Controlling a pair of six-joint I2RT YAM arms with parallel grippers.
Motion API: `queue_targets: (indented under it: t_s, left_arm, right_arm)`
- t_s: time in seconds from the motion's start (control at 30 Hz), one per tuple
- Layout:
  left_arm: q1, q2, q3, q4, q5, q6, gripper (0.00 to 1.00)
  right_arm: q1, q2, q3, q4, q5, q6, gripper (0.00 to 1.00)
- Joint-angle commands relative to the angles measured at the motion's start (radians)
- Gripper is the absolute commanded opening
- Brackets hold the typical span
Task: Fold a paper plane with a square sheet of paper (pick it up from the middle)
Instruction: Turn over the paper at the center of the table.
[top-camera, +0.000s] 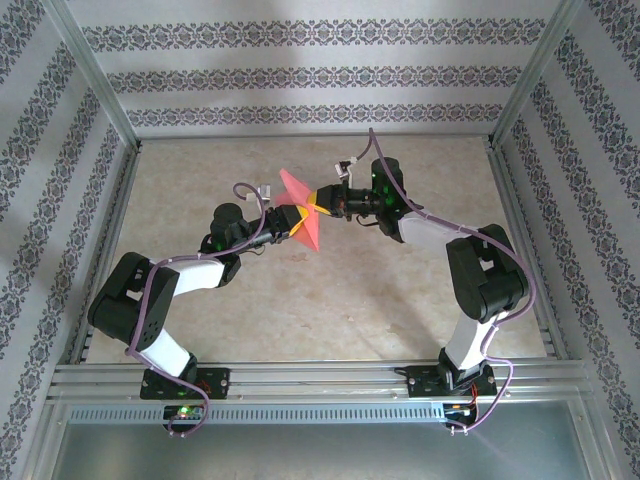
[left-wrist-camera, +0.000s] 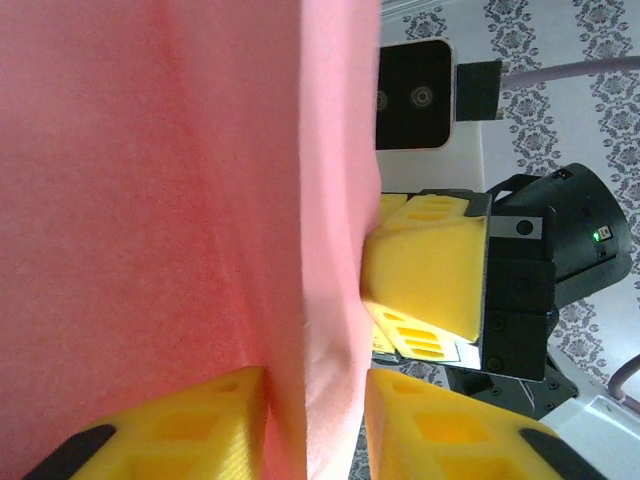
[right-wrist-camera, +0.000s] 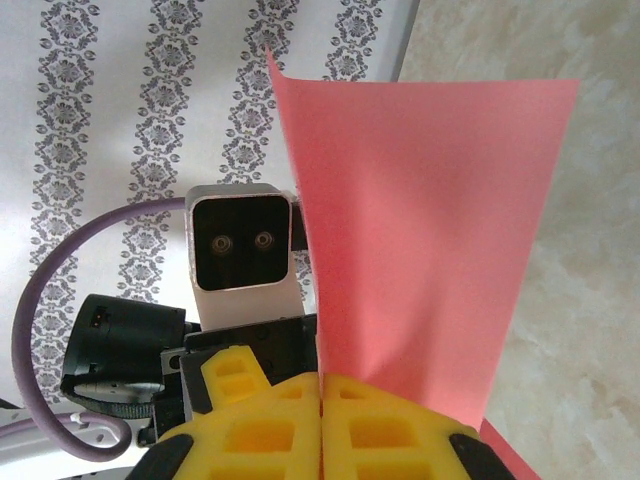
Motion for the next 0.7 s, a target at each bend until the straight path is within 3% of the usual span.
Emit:
queue_targets:
  t_s: [0.0, 0.4, 0.57, 0.67]
  left_arm:
    - [-0.009, -0.006, 0.025, 0.073, 0.023, 0.024, 0.29]
    - [-0.006, -0.016, 0.027, 0.017, 0.018, 0.057, 0.13]
    - [0.000, -0.019, 0.023, -0.031, 0.010, 0.068, 0.11]
    - [0.021, -0.045, 0.021, -0.183, -0.004, 0.114, 0.11]
  right_arm:
    - [-0.014, 0.020, -0.018, 0.042, -0.026, 0.018, 0.08]
    - [-0.020, 0.024, -0.026, 0.041, -0.028, 0.022, 0.12]
    - [-0.053, -0.025, -0.057, -0.004, 0.025, -0.021, 0.37]
    - [-0.101, -0.083, -0.090, -0.070, 0.087, -0.094, 0.45]
